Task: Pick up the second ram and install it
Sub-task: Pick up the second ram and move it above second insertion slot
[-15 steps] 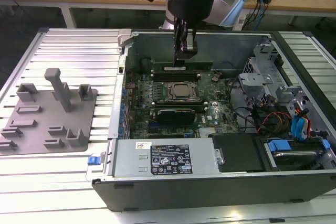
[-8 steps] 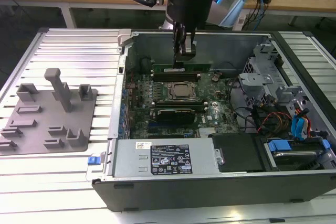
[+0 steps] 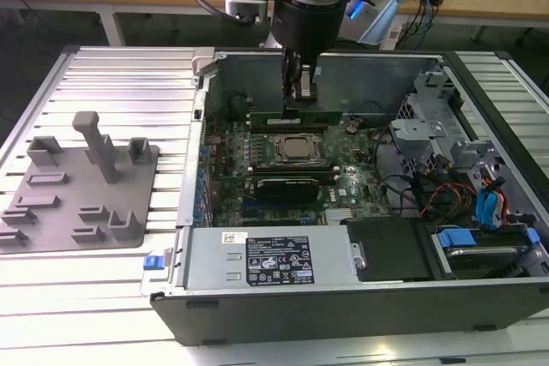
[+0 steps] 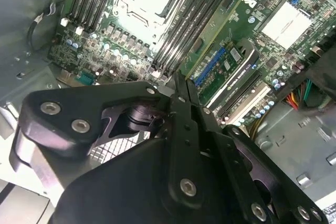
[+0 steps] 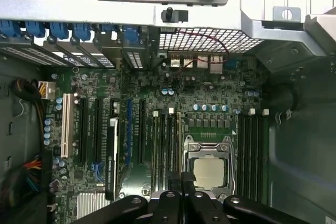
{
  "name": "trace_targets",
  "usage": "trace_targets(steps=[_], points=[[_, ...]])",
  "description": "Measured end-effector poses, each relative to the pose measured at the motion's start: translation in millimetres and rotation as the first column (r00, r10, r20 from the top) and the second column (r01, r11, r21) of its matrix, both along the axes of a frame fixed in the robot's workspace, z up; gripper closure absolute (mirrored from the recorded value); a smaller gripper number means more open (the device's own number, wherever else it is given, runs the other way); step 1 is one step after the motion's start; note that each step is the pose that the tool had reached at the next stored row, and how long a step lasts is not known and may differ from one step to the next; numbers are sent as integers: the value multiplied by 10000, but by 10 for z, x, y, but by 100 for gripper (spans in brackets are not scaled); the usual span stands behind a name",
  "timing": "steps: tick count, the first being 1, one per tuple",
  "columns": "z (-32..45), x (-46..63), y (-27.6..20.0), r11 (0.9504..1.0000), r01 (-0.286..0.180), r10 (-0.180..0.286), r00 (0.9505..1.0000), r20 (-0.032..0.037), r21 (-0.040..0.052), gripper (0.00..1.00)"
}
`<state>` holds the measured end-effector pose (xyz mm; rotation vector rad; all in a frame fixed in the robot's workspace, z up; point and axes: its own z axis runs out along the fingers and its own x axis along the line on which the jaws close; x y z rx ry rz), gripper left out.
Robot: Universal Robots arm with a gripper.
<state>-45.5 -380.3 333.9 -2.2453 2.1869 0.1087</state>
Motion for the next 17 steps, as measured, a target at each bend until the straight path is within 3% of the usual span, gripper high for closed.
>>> trace_targets(steps=[10,13,17], points=[[-199,-11,-3,10000,-1,1,10000,0,-34,91],[-220,-15,-32,10000,-1,1,10000,0,-35,91],[-260,-18,-36,10000,0,0,10000,-2,-38,91]])
